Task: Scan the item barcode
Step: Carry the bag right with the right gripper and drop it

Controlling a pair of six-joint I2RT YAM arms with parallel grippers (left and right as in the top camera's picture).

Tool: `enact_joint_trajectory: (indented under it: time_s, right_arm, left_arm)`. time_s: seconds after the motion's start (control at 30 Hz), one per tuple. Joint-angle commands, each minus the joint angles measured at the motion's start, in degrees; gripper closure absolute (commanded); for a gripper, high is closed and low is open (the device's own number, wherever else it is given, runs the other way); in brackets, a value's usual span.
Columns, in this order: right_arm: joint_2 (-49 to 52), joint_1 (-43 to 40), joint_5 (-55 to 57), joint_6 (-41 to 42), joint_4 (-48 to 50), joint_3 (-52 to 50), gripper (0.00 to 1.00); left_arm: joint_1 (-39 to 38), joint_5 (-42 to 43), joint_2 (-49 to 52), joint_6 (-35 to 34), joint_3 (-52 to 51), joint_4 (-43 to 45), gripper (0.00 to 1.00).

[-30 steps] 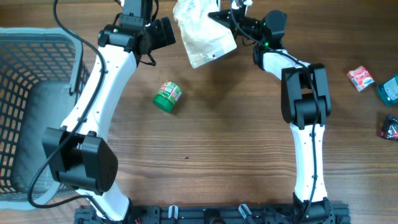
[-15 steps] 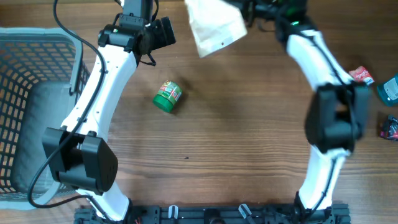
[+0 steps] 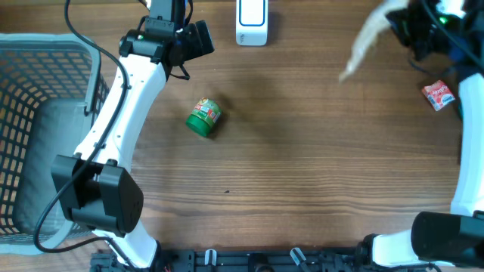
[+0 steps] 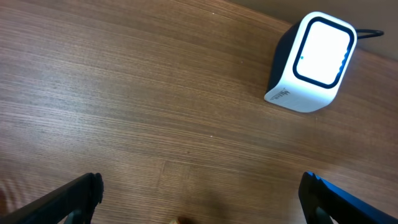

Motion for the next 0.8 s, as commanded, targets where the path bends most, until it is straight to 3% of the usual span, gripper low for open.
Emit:
enact_joint_trajectory:
  time_s: [0.0, 0.33, 0.73, 0.77]
  right_arm:
    - [0.09, -1.40, 10.84, -4.35, -3.80, -0.96, 0.95]
    - [0.72, -4.00, 33.27, -4.79, -4.46, -9.97, 0.95]
    - [0.70, -14.19, 36.24, -4.50, -1.16, -18.82, 0.95]
    - [0.68, -14.34, 36.20, -4.57, -0.79, -18.78, 0.92]
  left_arm:
    - [-0.15, -0.72, -1.27, -1.62, 0.52, -0.15, 0.00]
    - [-0.15, -0.72, -1.27, -1.60, 0.52, -2.27, 0.00]
    - [-0.15, -0.70, -1.27, -1.60, 0.52, -3.72, 0.00]
    - [-0.15, -0.70, -1.27, -1.60, 0.52, -3.87, 0.00]
